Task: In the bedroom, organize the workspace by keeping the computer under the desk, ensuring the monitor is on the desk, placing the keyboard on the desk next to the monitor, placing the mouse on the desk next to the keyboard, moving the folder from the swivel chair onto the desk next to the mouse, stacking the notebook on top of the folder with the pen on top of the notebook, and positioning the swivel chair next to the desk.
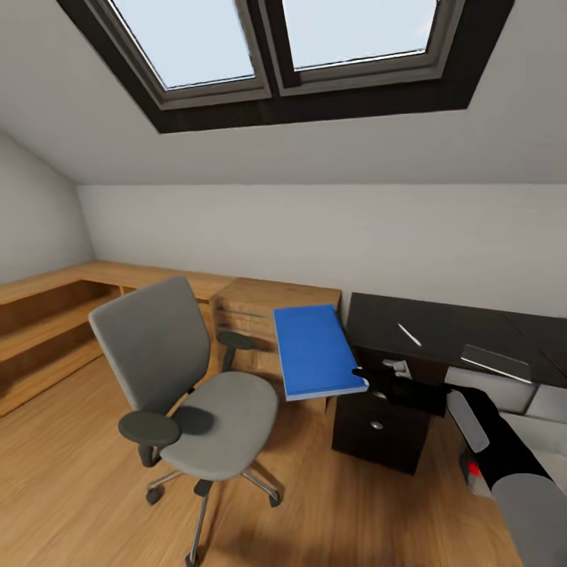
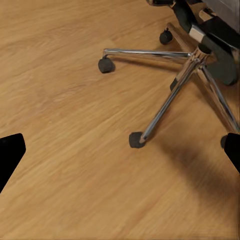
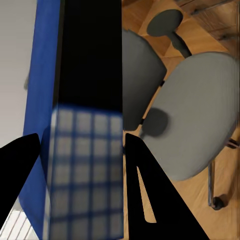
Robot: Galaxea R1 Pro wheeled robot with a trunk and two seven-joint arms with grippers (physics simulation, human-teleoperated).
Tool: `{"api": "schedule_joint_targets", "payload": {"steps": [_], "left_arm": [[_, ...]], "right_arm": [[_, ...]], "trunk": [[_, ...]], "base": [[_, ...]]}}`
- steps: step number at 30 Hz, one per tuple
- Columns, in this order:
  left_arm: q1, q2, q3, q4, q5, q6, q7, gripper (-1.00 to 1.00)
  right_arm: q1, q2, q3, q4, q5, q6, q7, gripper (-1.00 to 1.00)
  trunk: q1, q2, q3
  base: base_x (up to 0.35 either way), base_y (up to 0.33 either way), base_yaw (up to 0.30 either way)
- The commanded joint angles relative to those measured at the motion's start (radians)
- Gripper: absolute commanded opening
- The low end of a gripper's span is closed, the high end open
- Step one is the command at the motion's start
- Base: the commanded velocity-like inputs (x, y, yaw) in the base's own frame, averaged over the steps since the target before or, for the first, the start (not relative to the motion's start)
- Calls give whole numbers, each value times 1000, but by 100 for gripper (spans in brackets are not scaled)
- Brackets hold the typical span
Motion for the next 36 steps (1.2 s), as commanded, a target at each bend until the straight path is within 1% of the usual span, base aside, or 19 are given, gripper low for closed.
{"api": "schedule_joint_targets", "payload": {"steps": [1,6,10,18,24,29,31,32,36], "left_arm": [[0,0,2,3,10,-11,-9,100],[0,0,1,37,10,-74,-9,100],[0,0,1,71,11,-103,-9,100],[0,1,1,104,11,-110,-10,100],[0,2,1,125,12,-111,-12,100],[0,4,2,177,12,-129,-12,100],[0,5,2,206,11,-161,-12,100],[0,5,2,226,11,-190,-13,100],[0,4,1,271,10,-264,-14,100]], "right_arm": [[0,0,-1,-1,1,3,4,-100],[1,0,-2,-4,3,-2,5,-100],[2,-1,-2,-4,7,-4,5,-100],[7,-1,-2,-4,6,-4,6,-100],[8,1,-1,-4,3,-6,5,-100],[8,2,-1,-4,4,-6,5,-100],[8,2,-1,-5,5,-6,5,-100],[8,2,-1,-5,5,-7,5,-100],[9,2,-1,-7,6,-10,5,-100]], "trunk": [[-4,7,1],[-23,42,14],[-38,70,26],[-69,126,51],[-92,168,70],[-111,203,85],[-119,217,92],[-123,224,95],[-138,252,107]], "base": [[0,0,-246],[0,0,-150],[0,0,-35],[0,0,-24],[0,0,-208],[0,0,-253],[0,0,-258],[0,0,-259],[0,0,-259]]}}
